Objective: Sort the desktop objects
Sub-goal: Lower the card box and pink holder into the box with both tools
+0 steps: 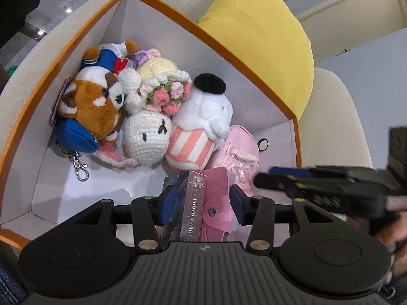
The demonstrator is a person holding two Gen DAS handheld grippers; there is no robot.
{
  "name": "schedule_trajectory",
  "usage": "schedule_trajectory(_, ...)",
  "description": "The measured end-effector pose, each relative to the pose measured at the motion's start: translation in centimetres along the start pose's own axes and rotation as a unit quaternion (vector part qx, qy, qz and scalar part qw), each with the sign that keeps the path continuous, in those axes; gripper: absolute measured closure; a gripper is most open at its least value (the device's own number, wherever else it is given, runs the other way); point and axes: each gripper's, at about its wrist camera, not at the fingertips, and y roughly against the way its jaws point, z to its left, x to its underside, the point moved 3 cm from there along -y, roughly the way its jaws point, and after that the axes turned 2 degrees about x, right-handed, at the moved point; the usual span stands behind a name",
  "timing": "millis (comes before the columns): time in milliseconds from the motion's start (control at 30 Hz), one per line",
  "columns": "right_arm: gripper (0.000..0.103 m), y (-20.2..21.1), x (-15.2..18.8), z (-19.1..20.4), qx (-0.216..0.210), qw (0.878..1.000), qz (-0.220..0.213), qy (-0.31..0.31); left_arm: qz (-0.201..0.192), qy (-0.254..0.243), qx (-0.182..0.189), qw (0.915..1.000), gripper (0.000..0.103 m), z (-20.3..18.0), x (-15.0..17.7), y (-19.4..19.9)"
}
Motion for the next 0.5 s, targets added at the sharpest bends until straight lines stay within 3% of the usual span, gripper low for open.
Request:
schedule_trajectory(267,0.065,-4.8,-2.0,0.8,0.029,0.997,0.037,-0.058,-0.013,-0.01,-0.001,0.9999,0.05,0.4,-0.2,0.7)
schedule_trajectory(500,0.059,-7.1,-2.6,1.3,0.053,0.994,0.057,-0.077,-0.008,-0.014,0.01,0.9998,0.05,0.5,-0.5,-0.2)
